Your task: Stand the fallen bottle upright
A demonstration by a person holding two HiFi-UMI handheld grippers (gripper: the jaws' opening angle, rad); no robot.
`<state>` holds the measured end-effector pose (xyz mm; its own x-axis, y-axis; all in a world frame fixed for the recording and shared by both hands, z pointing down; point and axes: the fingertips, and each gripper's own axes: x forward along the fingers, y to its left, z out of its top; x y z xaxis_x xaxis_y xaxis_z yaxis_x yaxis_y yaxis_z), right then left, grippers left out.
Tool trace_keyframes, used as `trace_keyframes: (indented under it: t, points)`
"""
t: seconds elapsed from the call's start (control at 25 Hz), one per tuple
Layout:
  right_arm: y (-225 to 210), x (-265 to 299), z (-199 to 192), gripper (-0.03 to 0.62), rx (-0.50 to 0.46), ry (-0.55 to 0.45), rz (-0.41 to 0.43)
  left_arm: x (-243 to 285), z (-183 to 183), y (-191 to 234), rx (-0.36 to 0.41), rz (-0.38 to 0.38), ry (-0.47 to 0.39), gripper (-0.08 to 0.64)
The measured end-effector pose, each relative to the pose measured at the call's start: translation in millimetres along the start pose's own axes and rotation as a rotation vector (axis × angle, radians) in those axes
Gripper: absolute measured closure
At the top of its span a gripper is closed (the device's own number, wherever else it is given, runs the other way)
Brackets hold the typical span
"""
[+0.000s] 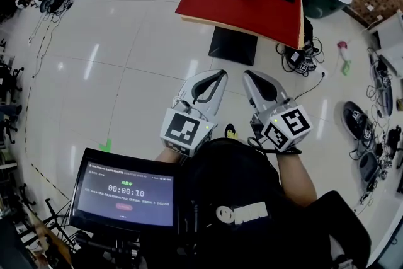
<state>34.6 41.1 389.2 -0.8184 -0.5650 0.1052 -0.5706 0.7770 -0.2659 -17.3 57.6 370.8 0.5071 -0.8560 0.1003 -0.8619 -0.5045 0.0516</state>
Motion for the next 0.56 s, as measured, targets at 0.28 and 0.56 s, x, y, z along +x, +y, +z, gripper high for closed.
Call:
trace_keyframes:
  t: [0.28, 0.56]
  points:
    - [2.8, 0.1, -2.0, 0.589, -0.003, 0.005, 0.001, -1.7, -1.9, 1.2, -0.007, 0.007, 0.011, 0.555]
    - [5.3, -1.6, -3.4, 0.589, -0.002, 0.016, 0.009, -2.4, 2.3, 0.5, -0.018, 0.015, -0.003, 0.555]
